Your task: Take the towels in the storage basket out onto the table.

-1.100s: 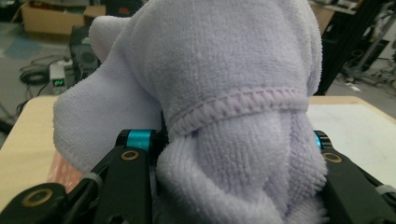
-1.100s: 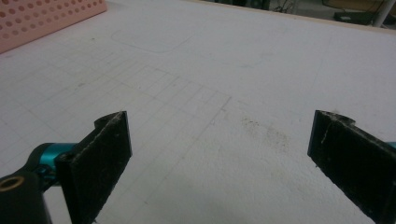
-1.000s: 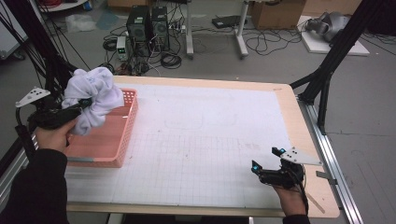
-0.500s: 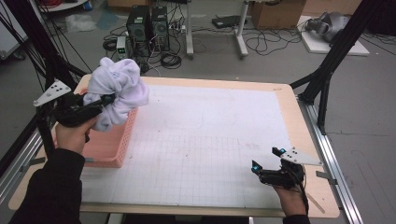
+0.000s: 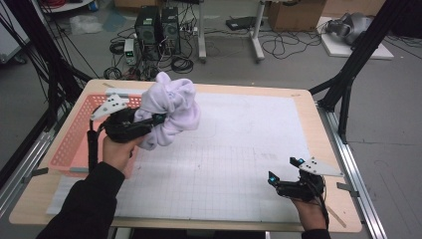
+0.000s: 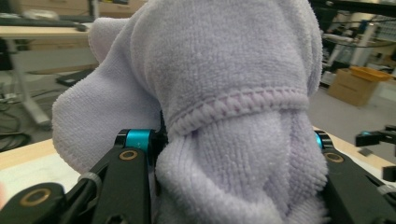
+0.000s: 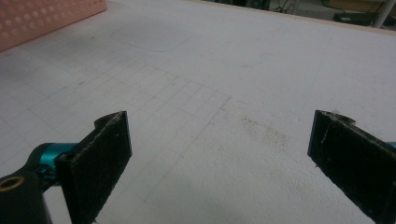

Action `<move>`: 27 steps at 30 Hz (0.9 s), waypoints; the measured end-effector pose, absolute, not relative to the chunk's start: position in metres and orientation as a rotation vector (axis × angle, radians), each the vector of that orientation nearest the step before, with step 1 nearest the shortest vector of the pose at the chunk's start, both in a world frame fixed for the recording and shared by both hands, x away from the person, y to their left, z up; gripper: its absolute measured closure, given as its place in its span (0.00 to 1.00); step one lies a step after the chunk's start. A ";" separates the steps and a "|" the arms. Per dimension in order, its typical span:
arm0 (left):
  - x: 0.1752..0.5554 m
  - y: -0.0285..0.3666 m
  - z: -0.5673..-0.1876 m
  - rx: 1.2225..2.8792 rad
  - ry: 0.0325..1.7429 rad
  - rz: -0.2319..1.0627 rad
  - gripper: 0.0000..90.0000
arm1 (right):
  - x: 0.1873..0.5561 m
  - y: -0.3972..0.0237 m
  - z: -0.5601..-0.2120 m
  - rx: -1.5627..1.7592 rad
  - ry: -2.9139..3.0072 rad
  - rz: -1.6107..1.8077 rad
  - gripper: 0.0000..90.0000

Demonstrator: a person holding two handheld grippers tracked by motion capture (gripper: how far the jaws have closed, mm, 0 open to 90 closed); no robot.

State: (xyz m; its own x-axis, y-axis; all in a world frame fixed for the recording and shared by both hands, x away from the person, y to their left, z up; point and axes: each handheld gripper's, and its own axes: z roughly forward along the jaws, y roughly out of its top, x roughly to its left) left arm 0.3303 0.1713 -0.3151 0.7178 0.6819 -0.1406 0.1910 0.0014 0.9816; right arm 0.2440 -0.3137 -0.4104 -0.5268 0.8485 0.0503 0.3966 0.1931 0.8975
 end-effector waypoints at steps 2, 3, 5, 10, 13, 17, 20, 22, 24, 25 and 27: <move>0.331 0.165 -0.318 1.556 0.728 0.437 0.60 | 0.244 -0.314 -0.410 1.164 2.011 1.295 0.05; 0.331 0.160 -0.321 1.559 0.723 0.430 0.60 | 0.244 -0.314 -0.410 1.162 2.012 1.296 0.05; 0.333 0.142 -0.332 1.572 0.716 0.403 0.59 | 0.243 -0.314 -0.410 1.164 2.012 1.296 0.05; 0.335 0.117 -0.350 1.598 0.707 0.365 0.59 | 0.244 -0.315 -0.411 1.163 2.013 1.294 0.05; 0.339 0.092 -0.370 1.647 0.698 0.337 0.59 | 0.244 -0.315 -0.411 1.162 2.012 1.295 0.05; 0.342 0.076 -0.384 1.681 0.710 0.313 0.59 | 0.245 -0.315 -0.411 1.162 2.011 1.295 0.05; 0.344 0.062 -0.397 1.719 0.719 0.294 0.58 | 0.244 -0.316 -0.412 1.172 2.010 1.291 0.05; 0.347 0.051 -0.409 1.734 0.744 0.275 0.58 | 0.244 -0.317 -0.411 1.171 2.010 1.290 0.05; 0.349 0.047 -0.413 1.743 0.760 0.271 0.58 | 0.245 -0.317 -0.412 1.162 2.010 1.289 0.05; 0.351 0.044 -0.417 1.758 0.772 0.270 0.56 | 0.245 -0.317 -0.412 1.163 2.011 1.291 0.05; 0.354 0.035 -0.430 1.788 0.815 0.253 0.54 | 0.245 -0.317 -0.412 1.169 2.017 1.289 0.05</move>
